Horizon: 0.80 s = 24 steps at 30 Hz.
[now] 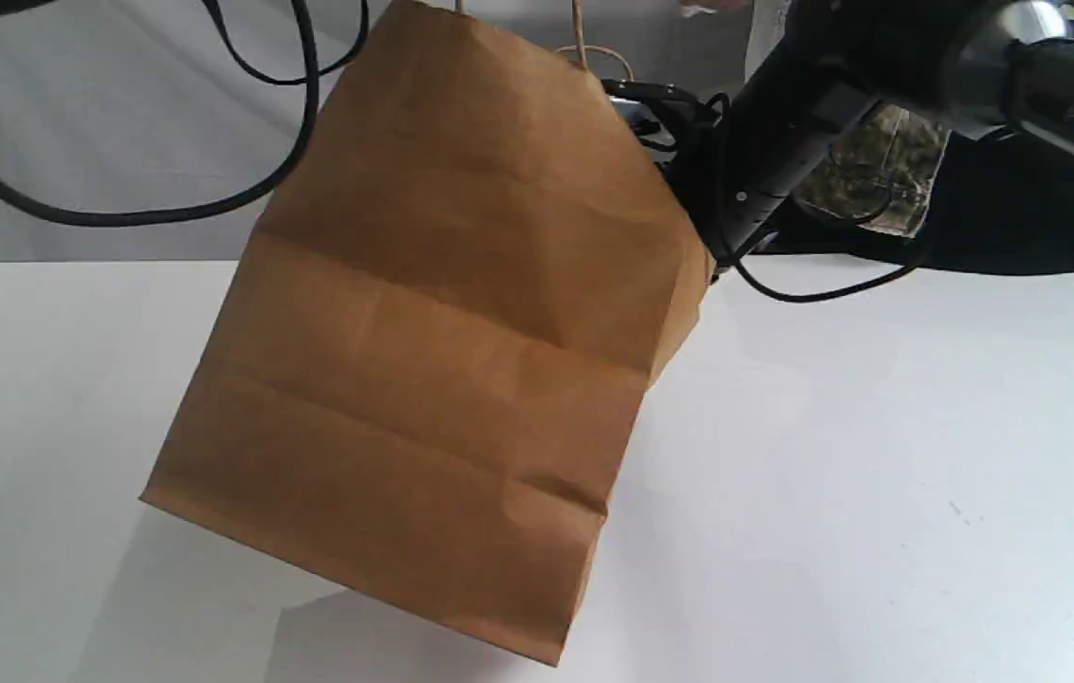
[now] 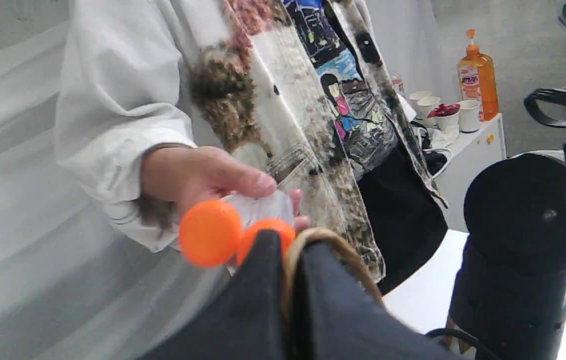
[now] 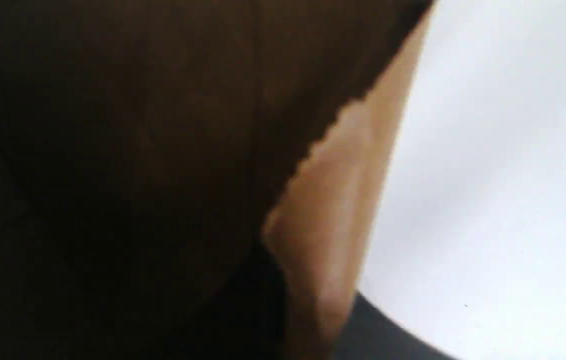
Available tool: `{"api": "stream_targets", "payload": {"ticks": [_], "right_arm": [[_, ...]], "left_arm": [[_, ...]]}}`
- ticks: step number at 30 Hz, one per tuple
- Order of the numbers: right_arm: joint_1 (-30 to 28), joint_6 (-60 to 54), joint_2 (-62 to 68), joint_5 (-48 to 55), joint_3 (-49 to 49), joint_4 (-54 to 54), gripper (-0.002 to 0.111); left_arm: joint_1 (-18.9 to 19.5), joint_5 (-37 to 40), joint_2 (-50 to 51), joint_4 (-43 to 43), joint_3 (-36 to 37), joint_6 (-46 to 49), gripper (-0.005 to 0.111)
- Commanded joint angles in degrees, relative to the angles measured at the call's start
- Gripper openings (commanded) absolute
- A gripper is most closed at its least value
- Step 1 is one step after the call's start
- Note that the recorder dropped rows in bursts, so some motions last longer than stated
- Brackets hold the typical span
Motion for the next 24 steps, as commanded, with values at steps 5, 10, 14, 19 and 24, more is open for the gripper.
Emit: {"api": "stream_targets", "payload": {"ticks": [5,10,14,19,24], "right_arm": [[-0.2,-0.7,0.1,0.2,0.1,-2.9,0.0],[-0.2,-0.7,0.1,0.2,0.1,-2.9,0.0],[-0.2,-0.7,0.1,0.2,0.1,-2.9,0.0],[-0.2,-0.7,0.1,-3.3,0.1,-4.4,0.0],[-0.2,-0.7,-0.1,-10.8,-0.4,-5.9,0.0]], "left_arm": [[0.0,1.0,0.3,-1.7,-1.3,-0.9,0.0],[0.0,1.0,0.3,-1.7,-1.3,-0.9,0.0],[0.0,1.0,0.3,-1.7,-1.3,-0.9,0.0],[0.0,0.8,0.3,0.7,-1.3,-1.1,0.0],[0.0,-0.8,-1.3,5.0,2.2,-3.7,0.0]]}}
